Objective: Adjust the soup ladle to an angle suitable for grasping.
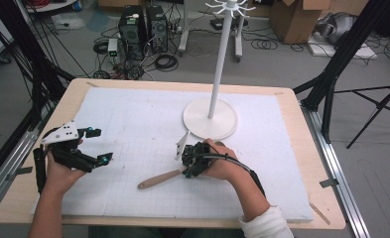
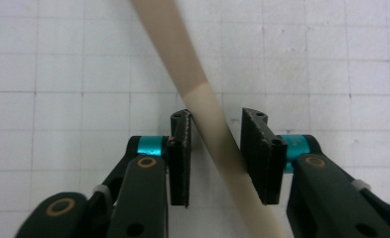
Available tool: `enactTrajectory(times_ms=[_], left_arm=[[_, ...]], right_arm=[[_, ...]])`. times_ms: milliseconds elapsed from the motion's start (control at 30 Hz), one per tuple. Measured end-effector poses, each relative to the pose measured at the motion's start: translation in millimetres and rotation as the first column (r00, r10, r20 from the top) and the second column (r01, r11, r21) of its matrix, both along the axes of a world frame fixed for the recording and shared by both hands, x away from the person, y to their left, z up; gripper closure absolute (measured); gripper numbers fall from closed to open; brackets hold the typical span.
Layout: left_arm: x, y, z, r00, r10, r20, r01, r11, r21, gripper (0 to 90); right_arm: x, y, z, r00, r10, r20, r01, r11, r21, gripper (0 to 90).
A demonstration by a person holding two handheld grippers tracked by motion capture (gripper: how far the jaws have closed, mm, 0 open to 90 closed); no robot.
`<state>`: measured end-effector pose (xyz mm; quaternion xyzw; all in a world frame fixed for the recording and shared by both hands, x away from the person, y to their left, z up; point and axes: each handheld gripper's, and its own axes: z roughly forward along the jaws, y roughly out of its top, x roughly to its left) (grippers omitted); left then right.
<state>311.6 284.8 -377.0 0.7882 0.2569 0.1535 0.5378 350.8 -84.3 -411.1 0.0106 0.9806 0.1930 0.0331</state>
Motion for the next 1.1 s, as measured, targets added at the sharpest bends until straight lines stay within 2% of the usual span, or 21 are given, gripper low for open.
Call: enactTrajectory(times_ms=[133,233,333,467,767,867,933,1067,1100], left_arm=[[-0.1,0.5,0.0,1.0000,0.002,0.000,-0.002,1.0000,0.000,1.7],[0.1,1.1,0.1,1.0000,0.001,0.003,-0.001,1.0000,0.003,1.7],[-0.2,1.7,0.1,1.0000,0.005,0.001,-0.005,1.0000,-0.002,1.7],[0.1,1.5,0.0,1.0000,0.005,0.001,-0.005,1.0000,0.000,1.7],[-0.1,-0.3,-0.6,1.0000,0.002,-0.005,-0.002,1.0000,0.004,1.7],[0.1,0.6,-0.6,1.0000,0.001,-0.002,-0.001,1.0000,0.004,1.7],[0.0,1.0,-0.8,1.0000,0.003,-0.003,-0.003,1.0000,0.000,1.7],[0.2,0.4,-1.4,1.0000,0.005,-0.005,-0.005,1.0000,-0.002,1.6],[0.2,0.4,-1.1,1.0000,0.001,-0.003,-0.001,1.0000,0.003,1.7]], right_arm=[[2.5,-7.4,0.1,0.9988,-0.044,-0.020,0.044,0.9990,0.002,74.6],[4.7,-15.2,-1.1,0.9968,-0.070,-0.039,0.071,0.9972,0.023,78.2],[5.3,-25.3,-2.1,0.9928,-0.101,-0.064,0.103,0.9938,0.040,78.3],[3.0,-34.3,-1.9,0.9895,-0.127,-0.068,0.130,0.9908,0.037,78.3],[1.4,-41.3,-2.9,0.9894,-0.134,-0.057,0.137,0.9892,0.052,76.2],[2.5,-44.1,-1.3,0.9884,-0.138,-0.063,0.143,0.9863,0.082,64.6],[1.9,-47.4,2.7,0.9841,-0.168,-0.057,0.173,0.9801,0.097,57.3],[1.3,-52.4,7.9,0.9799,-0.188,-0.067,0.195,0.9717,0.133,48.9],[1.5,-53.1,8.8,0.9807,-0.186,-0.060,0.193,0.9697,0.150,43.6]])
